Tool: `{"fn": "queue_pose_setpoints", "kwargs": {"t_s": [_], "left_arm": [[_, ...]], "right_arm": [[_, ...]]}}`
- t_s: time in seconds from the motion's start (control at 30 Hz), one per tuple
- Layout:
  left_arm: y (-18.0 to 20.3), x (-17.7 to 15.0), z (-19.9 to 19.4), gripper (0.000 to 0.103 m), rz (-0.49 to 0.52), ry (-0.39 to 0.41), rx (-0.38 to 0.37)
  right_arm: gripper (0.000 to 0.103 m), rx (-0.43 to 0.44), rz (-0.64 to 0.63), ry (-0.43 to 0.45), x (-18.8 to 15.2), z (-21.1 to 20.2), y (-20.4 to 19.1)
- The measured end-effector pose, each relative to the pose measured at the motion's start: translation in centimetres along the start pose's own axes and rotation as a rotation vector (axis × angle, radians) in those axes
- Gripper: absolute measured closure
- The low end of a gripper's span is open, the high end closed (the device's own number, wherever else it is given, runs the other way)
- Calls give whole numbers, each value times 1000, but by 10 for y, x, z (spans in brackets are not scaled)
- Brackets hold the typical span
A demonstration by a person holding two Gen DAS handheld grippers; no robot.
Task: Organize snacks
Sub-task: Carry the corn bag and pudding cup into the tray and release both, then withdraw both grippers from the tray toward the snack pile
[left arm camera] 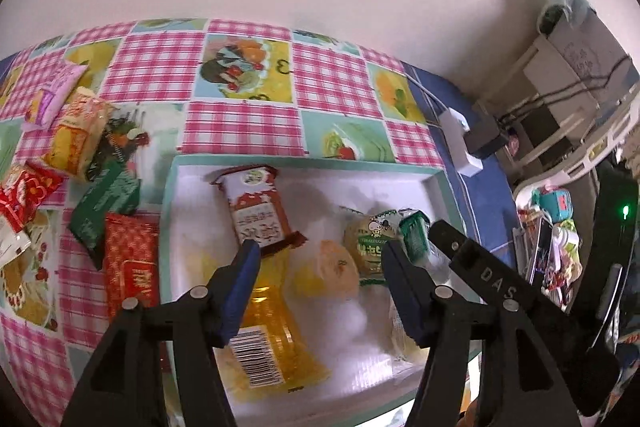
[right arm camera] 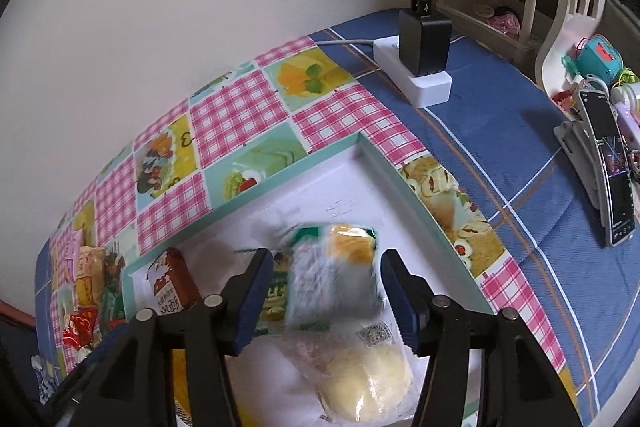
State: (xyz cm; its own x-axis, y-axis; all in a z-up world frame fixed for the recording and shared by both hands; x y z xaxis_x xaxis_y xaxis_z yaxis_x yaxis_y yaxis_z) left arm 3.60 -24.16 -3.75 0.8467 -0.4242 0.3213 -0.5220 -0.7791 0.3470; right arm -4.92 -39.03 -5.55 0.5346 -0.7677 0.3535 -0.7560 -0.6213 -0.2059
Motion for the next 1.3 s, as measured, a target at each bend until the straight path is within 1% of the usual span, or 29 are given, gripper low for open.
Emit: {"fn": "queue_pose_setpoints", "kwargs": {"t_s": [0.03, 0.07, 0.13, 0.2, 0.3, 0.37, 0.4, 0.43, 0.57, 0.6, 0.77, 0.97, 1.2, 1.3], "left_arm": [[-4, 1, -1, 39, -14, 0, 13], [-9, 2, -3, 38, -28, 2, 26], [-20, 4, -7, 35, -60, 7, 58], [-34, 6, -12, 22, -96, 20, 98], [-53, 7, -16, 13, -144, 36, 143], [-67, 7, -18, 8, -172, 47, 189], [-73, 6, -19, 6, -182, 51, 210], [-79, 6, -20, 4, -192, 56, 227], [-94, 3, -23, 1, -210, 46, 253], [-96, 3, -24, 1, -212, 49, 258], [-110, 4, -41, 1, -229, 101, 250], [-127, 2, -64, 1, -239, 180, 263], [-158, -2, -89, 1, -286, 219, 206], [-179, -5, -98, 1, -304, 221, 249]], "right_arm": [[35, -1, -4, 0, -1, -1, -1], [32, -4, -7, -1, -2, -1, -1], [26, -12, -10, -10, -4, -2, -2], [25, -12, -17, -22, -8, -2, -3], [22, -22, -34, -36, -14, -2, -7], [15, -19, -40, -41, -17, -2, -9], [8, -13, -42, -44, -19, -1, -11], [3, -8, -43, -45, -21, -2, -13], [2, -5, -55, -51, -26, -2, -18], [0, -4, -60, -50, -28, -3, -20], [0, 8, -96, -39, -34, -10, -33], [0, 25, -156, -48, -46, -17, -58], [0, 58, -218, -31, -56, -25, -91], [0, 78, -240, -28, -62, -25, -107]]}}
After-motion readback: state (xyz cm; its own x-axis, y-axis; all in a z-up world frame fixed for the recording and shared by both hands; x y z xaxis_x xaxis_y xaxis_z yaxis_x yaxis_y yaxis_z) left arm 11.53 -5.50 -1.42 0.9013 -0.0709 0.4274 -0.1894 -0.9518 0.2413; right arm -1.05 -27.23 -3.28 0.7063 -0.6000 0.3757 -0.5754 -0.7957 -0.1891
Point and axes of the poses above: each gripper's, at about its wrist camera, not at the fingertips, and z roughly the way its jaws point, y to its right, x to its top, the point moved 8 cm from there along z, roughly the way its jaws point, and after that the axes turned 8 degrees about -y, right-handed, at the moved point
